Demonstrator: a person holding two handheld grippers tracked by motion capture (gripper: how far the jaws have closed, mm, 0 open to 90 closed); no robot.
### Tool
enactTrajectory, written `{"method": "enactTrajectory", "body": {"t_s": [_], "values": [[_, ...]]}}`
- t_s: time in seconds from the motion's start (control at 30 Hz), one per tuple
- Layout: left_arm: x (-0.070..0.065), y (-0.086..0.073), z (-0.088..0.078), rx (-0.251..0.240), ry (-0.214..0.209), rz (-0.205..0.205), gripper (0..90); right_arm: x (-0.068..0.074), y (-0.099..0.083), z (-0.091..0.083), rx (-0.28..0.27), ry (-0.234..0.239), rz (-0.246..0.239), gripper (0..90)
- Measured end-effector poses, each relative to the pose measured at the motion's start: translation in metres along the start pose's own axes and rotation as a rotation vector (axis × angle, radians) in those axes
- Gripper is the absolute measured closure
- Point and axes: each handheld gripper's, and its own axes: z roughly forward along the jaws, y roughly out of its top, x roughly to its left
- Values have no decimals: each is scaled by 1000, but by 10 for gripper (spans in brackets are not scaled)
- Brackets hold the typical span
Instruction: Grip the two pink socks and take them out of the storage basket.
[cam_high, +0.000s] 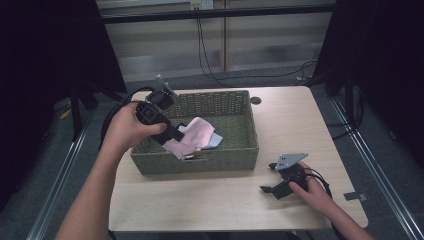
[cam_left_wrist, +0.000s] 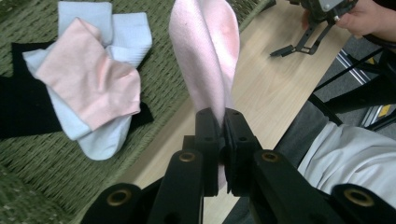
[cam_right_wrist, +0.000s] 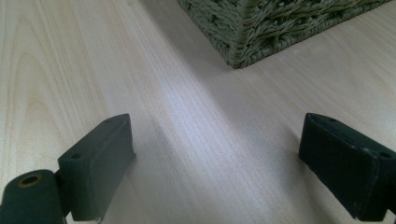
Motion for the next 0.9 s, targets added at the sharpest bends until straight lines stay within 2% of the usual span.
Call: {"method": "enactTrajectory", "body": {"t_s": [0.2, 0.6, 0.77, 0.83, 0.9], "values": [[-9, -4, 10, 10, -18, 40, 843, 0, 0, 0, 1, -2, 0, 94], [-27, -10, 46, 57, -65, 110, 838, 0, 0, 0, 5, 4, 1, 94], [-23, -11, 54, 3, -42, 141, 647, 0, 0, 0, 5, 2, 1, 94], [-20, -10, 54, -12, -33, 155, 616, 0, 0, 0, 6, 2, 1, 94], [-16, -9, 53, -41, -6, 147, 562, 0, 0, 0, 5, 2, 1, 93]]}}
